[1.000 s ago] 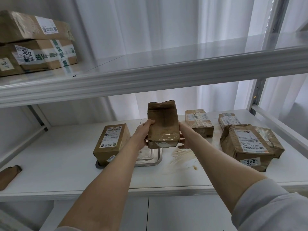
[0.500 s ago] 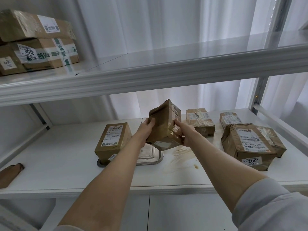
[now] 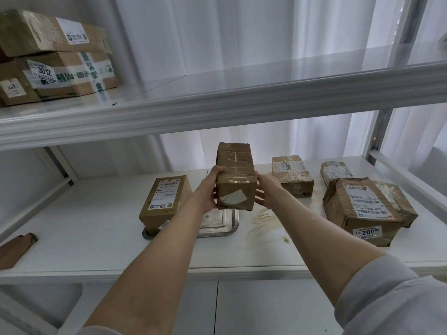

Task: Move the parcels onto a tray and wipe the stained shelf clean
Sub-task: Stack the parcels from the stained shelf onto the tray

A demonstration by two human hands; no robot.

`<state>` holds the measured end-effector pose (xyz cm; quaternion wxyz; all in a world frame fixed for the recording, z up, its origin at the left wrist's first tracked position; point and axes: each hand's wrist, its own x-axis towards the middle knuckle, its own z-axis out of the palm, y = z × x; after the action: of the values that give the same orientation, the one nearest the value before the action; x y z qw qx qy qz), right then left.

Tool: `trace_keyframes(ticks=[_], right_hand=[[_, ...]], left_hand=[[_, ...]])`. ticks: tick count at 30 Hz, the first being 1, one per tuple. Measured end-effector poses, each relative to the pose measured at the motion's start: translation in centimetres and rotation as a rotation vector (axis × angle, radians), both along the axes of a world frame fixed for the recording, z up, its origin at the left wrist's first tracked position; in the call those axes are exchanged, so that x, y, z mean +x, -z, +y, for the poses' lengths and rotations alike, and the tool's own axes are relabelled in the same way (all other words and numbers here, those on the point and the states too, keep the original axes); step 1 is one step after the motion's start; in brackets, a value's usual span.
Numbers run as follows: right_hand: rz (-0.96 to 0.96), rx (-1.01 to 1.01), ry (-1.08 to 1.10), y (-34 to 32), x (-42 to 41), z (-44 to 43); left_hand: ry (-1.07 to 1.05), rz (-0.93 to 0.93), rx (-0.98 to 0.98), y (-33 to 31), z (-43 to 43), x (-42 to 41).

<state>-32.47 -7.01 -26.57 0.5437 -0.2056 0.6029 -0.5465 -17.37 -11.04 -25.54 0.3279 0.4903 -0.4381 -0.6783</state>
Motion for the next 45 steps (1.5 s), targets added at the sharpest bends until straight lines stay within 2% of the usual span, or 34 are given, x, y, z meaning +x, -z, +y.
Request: trace_keyframes(ticks=[4,7,10,12,16,22,26,36,41,45], right_hand=[[-0.014,0.095,-0.252,0.3,0.4,0.3],[-0.159,0.076,-0.304,0.6,0.9,-0.1],[-0.221,0.052,-0.269,0.9,2.0,-0.9],[-0.148,0.051,-0.228,1.1,2.6,-1.4],[0.011,0.033,-0.184,1.3,4.1,-2.1],[0.173,0.046,-0.127,2.3,6.3,-3.4],[0.213,0.053,-0.117,3.0,6.7,-4.4],[0.305,0.072,-0.118,3.4,8.6,-5.9],[0.324,0.057,-0.113,3.4,9.1,-6.0],[0.311,0.049,-0.006,4.0,9.3,-6.7]], left_hand=[[-0.044,0.190,0.122,0.1,-0.6,0.9],[-0.077,0.210,0.135,0.4,-1.0,1.7],[-0.169,0.116,0.081,0.4,-1.3,2.6],[-0.224,-0.016,-0.013,0.3,-1.4,3.3],[-0.205,-0.357,-0.227,0.9,-2.5,4.5],[-0.099,-0.347,-0.095,2.4,-4.2,5.1],[-0.032,-0.445,-0.191,2.7,-4.3,5.7],[-0.027,-0.712,-0.328,3.2,-4.7,6.2],[0.016,-0.686,-0.303,3.4,-5.0,6.5],[0.043,-0.588,-0.276,3.3,-5.4,6.7]])
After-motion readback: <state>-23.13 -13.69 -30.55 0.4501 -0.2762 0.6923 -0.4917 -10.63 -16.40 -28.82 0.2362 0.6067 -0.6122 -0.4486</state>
